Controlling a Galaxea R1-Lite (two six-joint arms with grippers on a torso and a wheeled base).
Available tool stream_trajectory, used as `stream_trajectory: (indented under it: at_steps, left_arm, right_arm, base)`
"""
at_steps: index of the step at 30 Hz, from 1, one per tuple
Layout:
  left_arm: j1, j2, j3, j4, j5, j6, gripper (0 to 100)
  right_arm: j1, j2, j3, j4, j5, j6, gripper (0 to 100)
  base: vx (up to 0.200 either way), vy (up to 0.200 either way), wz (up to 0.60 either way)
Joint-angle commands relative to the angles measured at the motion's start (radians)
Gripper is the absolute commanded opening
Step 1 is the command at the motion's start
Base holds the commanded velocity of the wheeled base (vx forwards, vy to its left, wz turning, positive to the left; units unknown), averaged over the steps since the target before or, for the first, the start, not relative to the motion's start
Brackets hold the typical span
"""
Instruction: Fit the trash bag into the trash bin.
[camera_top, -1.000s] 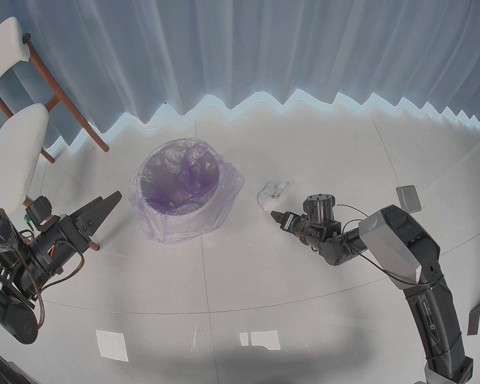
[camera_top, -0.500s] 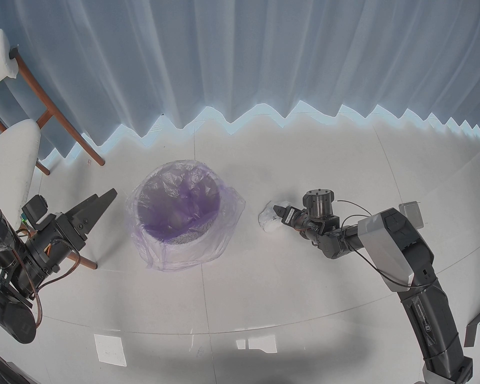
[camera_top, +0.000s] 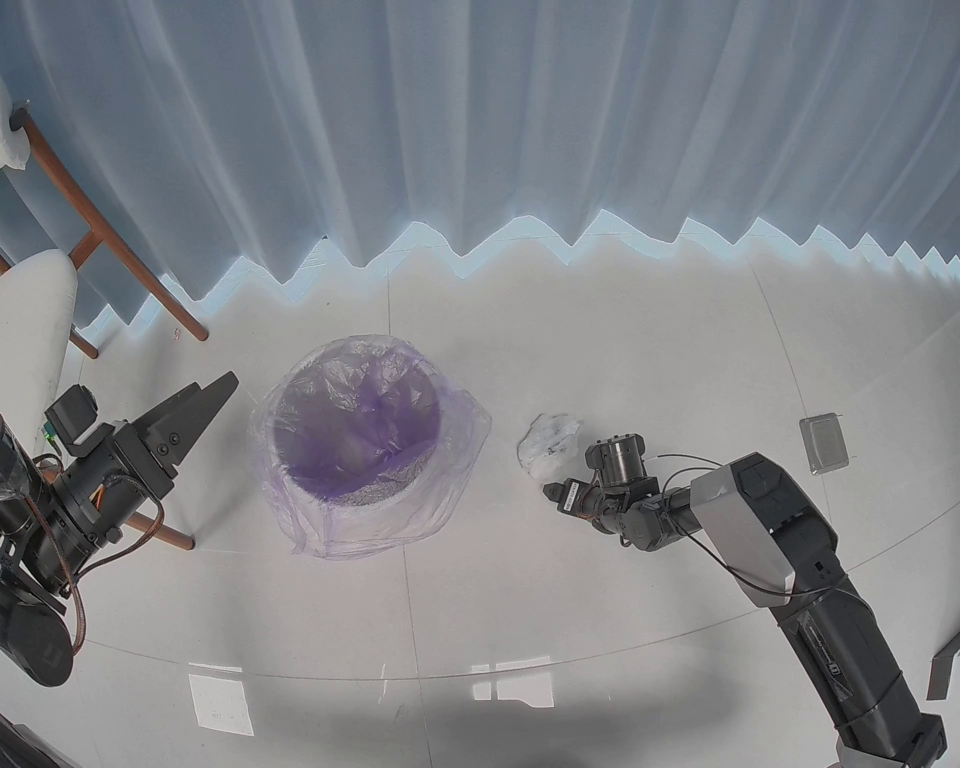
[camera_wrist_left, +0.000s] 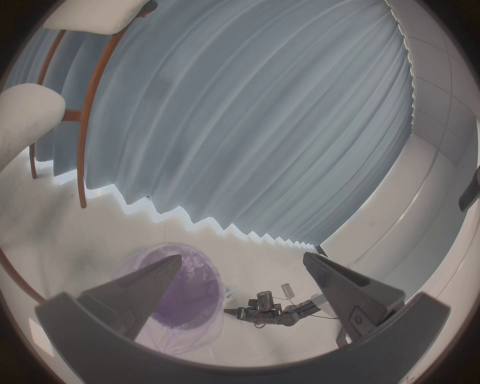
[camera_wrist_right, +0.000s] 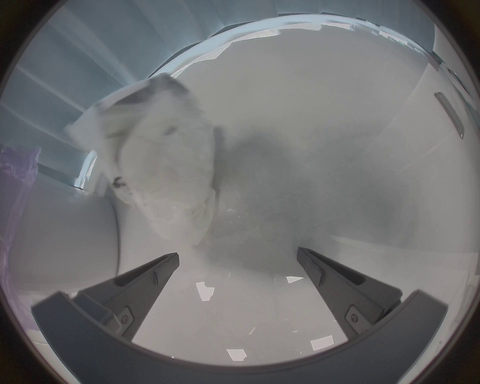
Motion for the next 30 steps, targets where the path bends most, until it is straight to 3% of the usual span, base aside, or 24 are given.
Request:
stream_trajectory:
  at_steps: [1,6,9,11,12,13,14,15,17,18,19,21,24,26,27,28,29,30]
  left_arm:
    - [0.000,0.002,0.002,0.000,-0.001,0.001,100]
    - [0.002,0.002,0.001,0.000,-0.003,0.001,100]
    - [0.000,0.000,0.005,0.000,-0.003,0.001,100]
    - [0.000,0.000,0.008,0.000,-0.003,0.001,100]
    - [0.000,0.000,0.008,0.000,-0.003,0.001,100]
    - [0.002,0.000,0.007,0.000,-0.003,0.001,100]
    - [0.002,0.000,0.007,0.000,-0.003,0.001,100]
    - [0.000,0.000,0.008,0.000,-0.003,0.001,100]
    - [-0.001,0.002,0.013,0.000,-0.003,0.001,100]
    - [-0.003,0.003,0.021,0.000,-0.004,0.001,100]
    - [-0.009,0.005,0.024,0.000,-0.004,0.001,100]
    - [-0.017,0.008,0.025,0.000,-0.003,0.001,100]
    - [-0.018,0.008,0.025,0.000,0.000,0.001,100]
    - [-0.018,0.008,0.025,0.000,0.000,0.001,100]
    - [-0.018,0.008,0.025,0.000,0.000,0.001,100]
    - [-0.018,0.008,0.025,0.000,0.000,0.001,100]
    - [-0.018,0.008,0.025,0.000,0.000,0.001,100]
    - [-0.018,0.006,0.025,0.000,0.000,0.003,100]
  right_arm:
    - [-0.004,0.094,0.004,0.042,-0.003,0.003,100]
    - [-0.001,0.070,0.004,0.071,-0.090,0.017,100]
    - [0.010,-0.053,0.004,0.170,-0.101,0.095,100]
    - [0.024,-0.260,0.004,0.374,-0.080,0.231,100]
    - [0.024,-0.260,0.004,0.374,-0.080,0.231,100]
    - [0.025,-0.427,0.004,0.539,0.071,0.291,100]
    - [0.025,-0.427,0.004,0.539,0.071,0.291,100]
    - [0.025,-0.553,0.004,0.660,0.220,0.297,100]
    - [0.025,-0.620,0.004,0.743,0.264,0.287,100]
    - [0.033,-0.682,0.004,0.850,0.275,0.250,100]
    - [0.039,-0.714,0.016,0.921,0.276,0.188,100]
    - [0.045,-0.763,0.226,0.997,0.276,0.027,100]
    - [0.042,-0.800,0.576,0.833,0.272,-0.181,100]
    - [0.036,-0.792,0.748,0.529,0.250,-0.226,100]
    - [0.031,-0.765,0.846,0.252,0.207,-0.224,100]
    - [0.027,-0.722,0.900,0.065,0.172,-0.221,100]
    - [0.027,-0.705,0.915,0.005,0.160,-0.220,100]
    - [0.025,-0.611,0.972,-0.285,0.091,-0.223,100]
  base:
    - [0.000,0.000,0.00]
    - [0.000,0.000,0.00]
    - [0.000,0.000,0.00]
    - [0.000,0.000,0.00]
    - [0.000,0.000,0.00]
    - [0.000,0.000,0.00]
    - [0.000,0.000,0.00]
    - [0.000,0.000,0.00]
    - [0.000,0.000,0.00]
    - [0.000,0.000,0.00]
    - [0.000,0.000,0.00]
    - [0.000,0.000,0.00]
    - [0.000,0.000,0.00]
    - [0.000,0.000,0.00]
    - [0.000,0.000,0.00]
    - [0.000,0.000,0.00]
    - [0.000,0.000,0.00]
    - [0.000,0.000,0.00]
